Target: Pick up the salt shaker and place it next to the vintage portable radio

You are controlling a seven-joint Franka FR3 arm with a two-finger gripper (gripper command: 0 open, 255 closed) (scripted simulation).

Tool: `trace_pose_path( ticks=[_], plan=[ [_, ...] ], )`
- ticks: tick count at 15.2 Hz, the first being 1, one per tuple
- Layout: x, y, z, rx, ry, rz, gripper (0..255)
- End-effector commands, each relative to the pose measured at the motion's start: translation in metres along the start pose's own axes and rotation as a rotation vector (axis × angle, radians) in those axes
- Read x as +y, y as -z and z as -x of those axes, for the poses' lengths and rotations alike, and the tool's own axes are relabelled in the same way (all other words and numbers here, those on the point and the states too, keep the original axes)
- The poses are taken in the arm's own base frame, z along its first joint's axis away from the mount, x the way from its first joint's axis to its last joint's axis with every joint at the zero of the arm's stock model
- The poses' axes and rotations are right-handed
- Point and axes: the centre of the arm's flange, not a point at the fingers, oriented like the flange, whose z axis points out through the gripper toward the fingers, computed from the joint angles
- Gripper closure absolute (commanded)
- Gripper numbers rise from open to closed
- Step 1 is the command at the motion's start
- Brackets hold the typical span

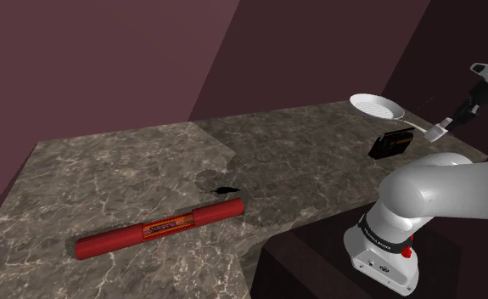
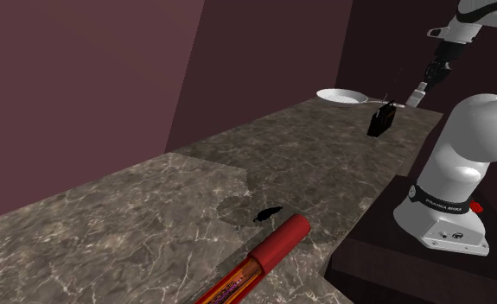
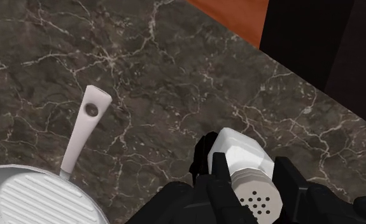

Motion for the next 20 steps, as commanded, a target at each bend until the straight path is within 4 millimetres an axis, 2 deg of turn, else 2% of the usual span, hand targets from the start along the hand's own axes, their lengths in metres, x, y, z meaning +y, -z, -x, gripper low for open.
trace_pose_path(
  ticks=[1, 17, 20],
  plan=[
    [-0.001, -0.011, 0.002, 0.000, 0.000, 0.000, 255],
    [-0.002, -0.095, 0.014, 0.000, 0.000, 0.000, 255],
    [-0.002, -0.095, 0.014, 0.000, 0.000, 0.000, 255]
  ],
)
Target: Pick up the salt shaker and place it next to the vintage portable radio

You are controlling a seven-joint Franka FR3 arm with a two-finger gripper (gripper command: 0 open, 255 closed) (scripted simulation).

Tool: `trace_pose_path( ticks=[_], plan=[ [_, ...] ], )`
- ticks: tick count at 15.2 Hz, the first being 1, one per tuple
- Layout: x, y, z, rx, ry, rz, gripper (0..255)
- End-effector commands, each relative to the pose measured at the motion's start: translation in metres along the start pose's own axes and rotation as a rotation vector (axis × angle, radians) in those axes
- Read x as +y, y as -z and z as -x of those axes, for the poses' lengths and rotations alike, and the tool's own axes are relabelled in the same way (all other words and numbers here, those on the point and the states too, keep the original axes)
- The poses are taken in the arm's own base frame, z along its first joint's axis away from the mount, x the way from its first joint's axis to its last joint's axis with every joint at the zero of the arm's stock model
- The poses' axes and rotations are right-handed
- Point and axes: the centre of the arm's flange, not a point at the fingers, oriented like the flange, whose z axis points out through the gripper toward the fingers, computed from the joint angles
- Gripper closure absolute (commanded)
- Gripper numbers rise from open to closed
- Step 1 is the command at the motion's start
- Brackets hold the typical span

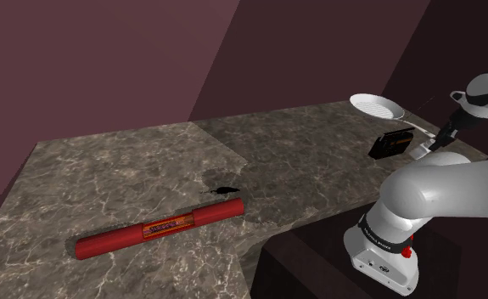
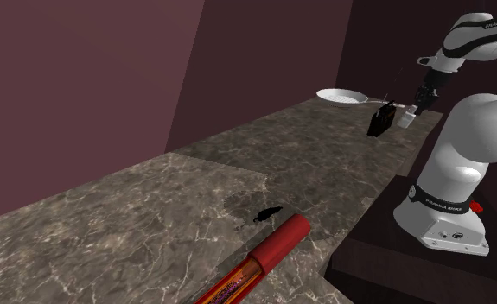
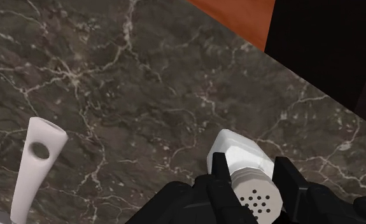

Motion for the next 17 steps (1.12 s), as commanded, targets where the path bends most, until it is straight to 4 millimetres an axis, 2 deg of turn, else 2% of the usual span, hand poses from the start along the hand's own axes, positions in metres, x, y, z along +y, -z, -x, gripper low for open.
trace_pose_path(
  ticks=[1, 4, 5, 10, 14, 17],
  plan=[
    [0.000, -0.001, 0.000, 0.000, 0.000, 0.000, 255],
    [0.000, -0.001, 0.000, 0.000, 0.000, 0.000, 255],
    [0.000, -0.001, 0.000, 0.000, 0.000, 0.000, 0],
    [0.000, -0.001, 0.000, 0.000, 0.000, 0.000, 0],
    [0.000, 0.049, 0.000, 0.000, 0.000, 0.000, 0],
    [0.000, 0.049, 0.000, 0.000, 0.000, 0.000, 0]
  ],
)
